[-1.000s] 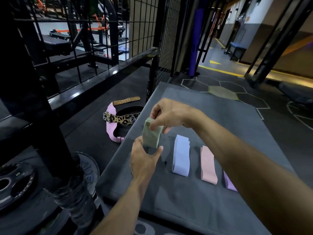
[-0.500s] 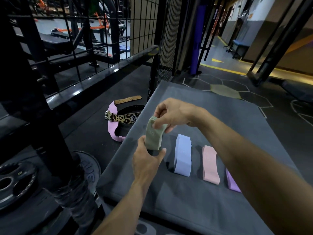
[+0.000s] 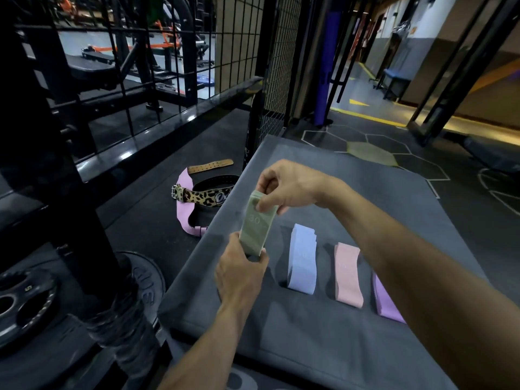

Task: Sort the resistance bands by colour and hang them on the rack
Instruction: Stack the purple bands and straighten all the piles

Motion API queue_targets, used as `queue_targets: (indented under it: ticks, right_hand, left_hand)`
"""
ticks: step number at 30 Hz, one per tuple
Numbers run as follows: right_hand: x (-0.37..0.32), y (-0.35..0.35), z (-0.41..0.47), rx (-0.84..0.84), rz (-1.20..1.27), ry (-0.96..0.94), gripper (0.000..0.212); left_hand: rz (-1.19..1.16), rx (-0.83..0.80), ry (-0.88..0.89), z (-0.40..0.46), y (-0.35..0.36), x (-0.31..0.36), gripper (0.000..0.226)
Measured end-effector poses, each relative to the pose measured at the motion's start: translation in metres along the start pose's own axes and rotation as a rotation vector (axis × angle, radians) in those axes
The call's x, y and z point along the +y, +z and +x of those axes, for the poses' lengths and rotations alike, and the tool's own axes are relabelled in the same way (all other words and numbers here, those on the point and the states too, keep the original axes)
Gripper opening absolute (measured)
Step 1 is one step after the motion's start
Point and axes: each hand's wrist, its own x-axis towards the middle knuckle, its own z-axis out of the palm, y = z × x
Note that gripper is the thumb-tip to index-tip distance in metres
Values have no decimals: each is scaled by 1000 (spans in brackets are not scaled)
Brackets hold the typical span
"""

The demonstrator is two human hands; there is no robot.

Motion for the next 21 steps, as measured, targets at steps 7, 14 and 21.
queue_targets:
  ticks: [7, 14, 21]
  right_hand:
    - [14, -2, 20, -14, -57, 79, 13]
    - [19, -8, 39, 0, -57, 127, 19]
    - [33, -9, 48, -8, -96, 114, 20]
  left_hand:
    - [120, -72, 71, -9, -20, -5, 37]
    - [332, -40, 146, 3, -10, 0, 53]
    - [419, -79, 163, 10, -6, -1, 51]
